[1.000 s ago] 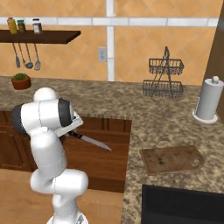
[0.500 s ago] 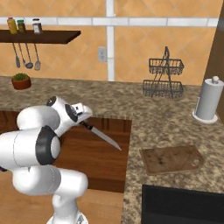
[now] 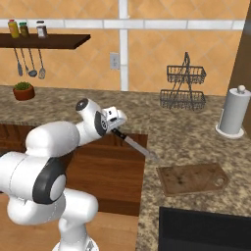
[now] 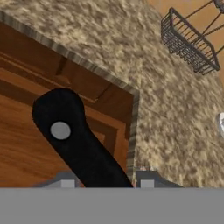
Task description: Pick up the knife from the drawer and place it on the cutting board. Then place the meat from the plate to the cutting board.
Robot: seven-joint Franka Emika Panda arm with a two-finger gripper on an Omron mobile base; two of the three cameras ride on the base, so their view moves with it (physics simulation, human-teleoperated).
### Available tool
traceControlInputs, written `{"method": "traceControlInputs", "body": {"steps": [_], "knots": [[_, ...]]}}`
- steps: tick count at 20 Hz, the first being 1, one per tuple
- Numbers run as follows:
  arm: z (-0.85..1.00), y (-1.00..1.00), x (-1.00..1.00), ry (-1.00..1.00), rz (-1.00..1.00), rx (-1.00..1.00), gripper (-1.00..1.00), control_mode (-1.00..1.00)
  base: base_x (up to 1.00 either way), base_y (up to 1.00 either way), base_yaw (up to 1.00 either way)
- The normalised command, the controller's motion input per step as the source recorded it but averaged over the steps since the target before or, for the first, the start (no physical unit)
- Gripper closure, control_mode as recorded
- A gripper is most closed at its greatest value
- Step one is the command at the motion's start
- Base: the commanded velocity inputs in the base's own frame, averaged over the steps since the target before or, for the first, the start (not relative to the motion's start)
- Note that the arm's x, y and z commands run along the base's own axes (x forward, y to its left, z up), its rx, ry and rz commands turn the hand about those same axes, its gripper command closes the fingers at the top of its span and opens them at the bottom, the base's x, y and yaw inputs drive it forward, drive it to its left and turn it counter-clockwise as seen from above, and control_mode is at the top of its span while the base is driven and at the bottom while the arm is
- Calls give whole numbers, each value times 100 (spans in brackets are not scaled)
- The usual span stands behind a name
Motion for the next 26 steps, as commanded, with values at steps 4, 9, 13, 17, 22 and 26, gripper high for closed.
{"method": "traceControlInputs", "body": {"steps": [4,9,13,17,22,26], "knots": [[-4,-100,0,31,16,-4,100,-100,0,0,0],[-19,-100,0,31,24,-18,100,-100,0,0,0],[-47,-100,-12,37,22,-9,100,-100,0,0,0],[-72,-100,-6,43,23,-5,100,-100,0,0,0],[-36,-67,-34,23,12,-1,100,-100,0,0,0],[-21,-34,-75,3,0,0,100,-100,0,0,0]]}}
